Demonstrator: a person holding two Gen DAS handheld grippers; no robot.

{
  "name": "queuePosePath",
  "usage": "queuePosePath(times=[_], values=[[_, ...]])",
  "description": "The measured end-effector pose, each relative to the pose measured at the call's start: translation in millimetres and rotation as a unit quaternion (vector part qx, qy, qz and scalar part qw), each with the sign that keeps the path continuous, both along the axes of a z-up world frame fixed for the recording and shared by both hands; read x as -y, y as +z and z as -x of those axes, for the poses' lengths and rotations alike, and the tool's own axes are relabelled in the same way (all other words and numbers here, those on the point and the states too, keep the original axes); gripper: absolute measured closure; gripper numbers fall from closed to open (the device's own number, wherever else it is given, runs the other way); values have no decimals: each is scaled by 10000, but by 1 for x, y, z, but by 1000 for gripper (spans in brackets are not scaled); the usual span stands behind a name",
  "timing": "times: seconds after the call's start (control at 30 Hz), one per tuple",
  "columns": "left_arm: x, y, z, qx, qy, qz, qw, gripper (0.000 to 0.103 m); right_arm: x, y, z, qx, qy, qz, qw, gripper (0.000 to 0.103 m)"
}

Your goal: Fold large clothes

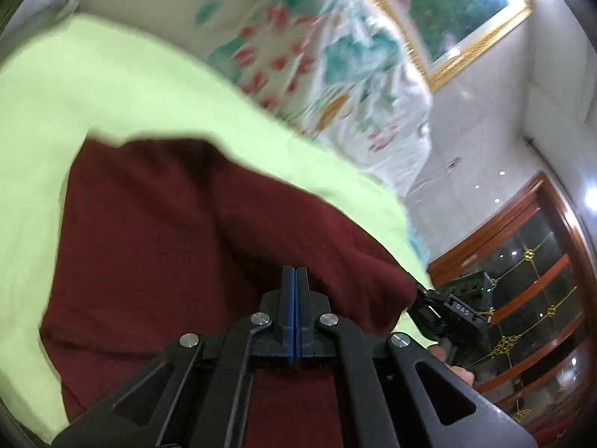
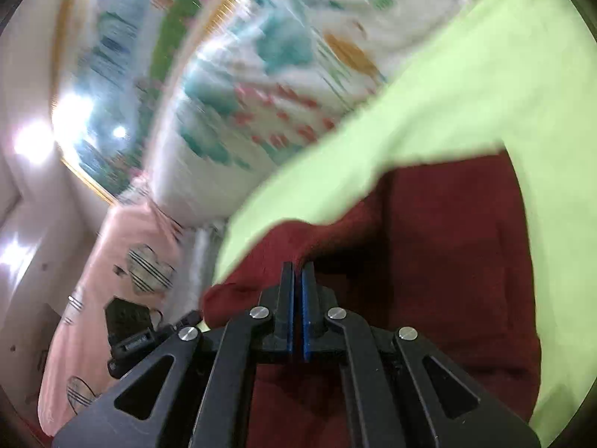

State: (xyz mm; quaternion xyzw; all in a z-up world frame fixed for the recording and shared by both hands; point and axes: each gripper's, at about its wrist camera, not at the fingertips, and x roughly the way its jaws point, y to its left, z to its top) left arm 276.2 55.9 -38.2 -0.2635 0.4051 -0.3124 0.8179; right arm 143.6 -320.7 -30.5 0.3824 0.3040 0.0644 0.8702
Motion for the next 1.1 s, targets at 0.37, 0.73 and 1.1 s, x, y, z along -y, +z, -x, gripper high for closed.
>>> queuePosePath(times=[0.37, 0.73, 1.1], values=[[1, -30, -3, -851, -105, -11, 9963, 66, -5, -28, 1, -609, 325, -14, 9976, 96], [78, -41, -27, -1267, -438, -727, 9883, 97, 7, -14, 1, -735, -9, 231, 9970, 93], [5, -38, -25, -1000, 316, -418, 9936, 101, -3, -19, -21, -926, 195, 309, 9950, 72]])
